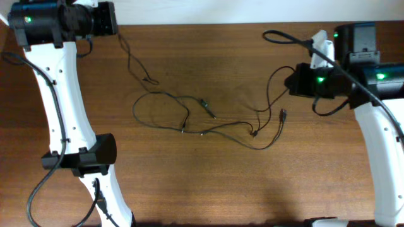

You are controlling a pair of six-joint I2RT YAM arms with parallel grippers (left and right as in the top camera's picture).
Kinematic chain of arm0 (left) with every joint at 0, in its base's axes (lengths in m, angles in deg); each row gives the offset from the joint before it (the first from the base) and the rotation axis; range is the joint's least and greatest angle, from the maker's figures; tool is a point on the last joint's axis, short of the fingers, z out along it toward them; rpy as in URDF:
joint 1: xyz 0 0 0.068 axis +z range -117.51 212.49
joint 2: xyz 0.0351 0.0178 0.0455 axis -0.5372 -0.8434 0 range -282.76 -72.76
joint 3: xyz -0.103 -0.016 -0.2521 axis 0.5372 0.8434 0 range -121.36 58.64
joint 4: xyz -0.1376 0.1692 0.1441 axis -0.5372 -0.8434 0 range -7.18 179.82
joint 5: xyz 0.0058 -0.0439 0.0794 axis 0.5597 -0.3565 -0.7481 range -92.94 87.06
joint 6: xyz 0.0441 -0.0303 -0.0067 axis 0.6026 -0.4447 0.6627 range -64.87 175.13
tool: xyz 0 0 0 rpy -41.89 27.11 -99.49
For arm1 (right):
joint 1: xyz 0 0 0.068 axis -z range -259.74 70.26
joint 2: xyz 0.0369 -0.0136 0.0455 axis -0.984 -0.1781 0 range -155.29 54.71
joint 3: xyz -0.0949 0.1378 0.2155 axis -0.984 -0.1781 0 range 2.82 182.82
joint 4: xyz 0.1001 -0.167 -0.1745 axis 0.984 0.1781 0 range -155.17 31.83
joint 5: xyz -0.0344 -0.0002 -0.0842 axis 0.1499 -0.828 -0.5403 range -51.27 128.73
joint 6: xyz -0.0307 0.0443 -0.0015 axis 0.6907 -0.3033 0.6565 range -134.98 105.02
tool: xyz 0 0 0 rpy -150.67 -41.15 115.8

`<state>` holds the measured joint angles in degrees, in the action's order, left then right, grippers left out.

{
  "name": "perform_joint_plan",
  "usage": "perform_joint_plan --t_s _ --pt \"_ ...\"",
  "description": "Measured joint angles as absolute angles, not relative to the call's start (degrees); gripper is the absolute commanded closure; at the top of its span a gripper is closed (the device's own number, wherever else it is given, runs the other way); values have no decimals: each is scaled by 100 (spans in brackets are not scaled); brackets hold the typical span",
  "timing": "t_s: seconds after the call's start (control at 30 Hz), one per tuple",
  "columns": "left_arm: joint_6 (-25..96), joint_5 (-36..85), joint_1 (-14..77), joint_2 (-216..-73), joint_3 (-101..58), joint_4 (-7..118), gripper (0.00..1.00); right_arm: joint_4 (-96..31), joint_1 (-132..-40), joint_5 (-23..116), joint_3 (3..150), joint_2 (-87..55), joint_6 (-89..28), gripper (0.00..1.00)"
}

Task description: Untangle cables

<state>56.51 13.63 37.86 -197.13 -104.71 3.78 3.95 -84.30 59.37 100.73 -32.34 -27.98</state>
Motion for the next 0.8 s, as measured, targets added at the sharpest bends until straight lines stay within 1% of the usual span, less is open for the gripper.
perform_joint_plan --t_s 0.07,0.13,0.23,0.27,0.33,0.4,0.5,0.57,0.63,0.7,0.73,0.77,0.8 --pt "5713 2340 3786 -19392 -10482 885 100 325 -8648 5786 10073 -3319 -3073 96" --pt "5734 3208 3784 -18708 -10574 887 100 255 -8659 5696 10073 -3647 -3169 96" --pt "5761 3602 3784 -18354 -10677 393 100 135 -8659 5460 10068 -3795 -3171 96" --pt "5763 3604 3784 -18393 -10670 186 100 126 -8635 5384 10123 -3804 -3174 96" --pt "5776 3127 3768 -18725 -10644 -133 100 471 -8268 5292 11251 -3878 -3167 96" --pt "5774 2362 3699 -19256 -10668 -477 100 712 -7700 5229 12945 -3916 -3171 96" --pt "5774 1761 3668 -20255 -10620 -527 100 1315 -6664 5165 14523 -3710 -3169 96" --pt "5774 1497 3668 -20660 -10613 -560 100 1697 -6194 5275 14726 -3701 -3174 96" --pt "5774 1479 3596 -20865 -10613 -562 100 2078 -6364 5548 14724 -3839 -3167 96" --pt "5774 1580 3406 -20874 -10613 -540 100 2342 -7173 5648 14724 -4132 -3145 96" --pt "5774 1617 3338 -20874 -10613 -529 98 2355 -7606 5675 14720 -4298 -3150 96" --pt "5774 1648 3257 -20874 -10613 -498 91 2351 -8233 5703 14715 -4543 -3145 96" --pt "5776 1661 3242 -20874 -10613 -492 86 2351 -8685 5742 14713 -4759 -3143 96"
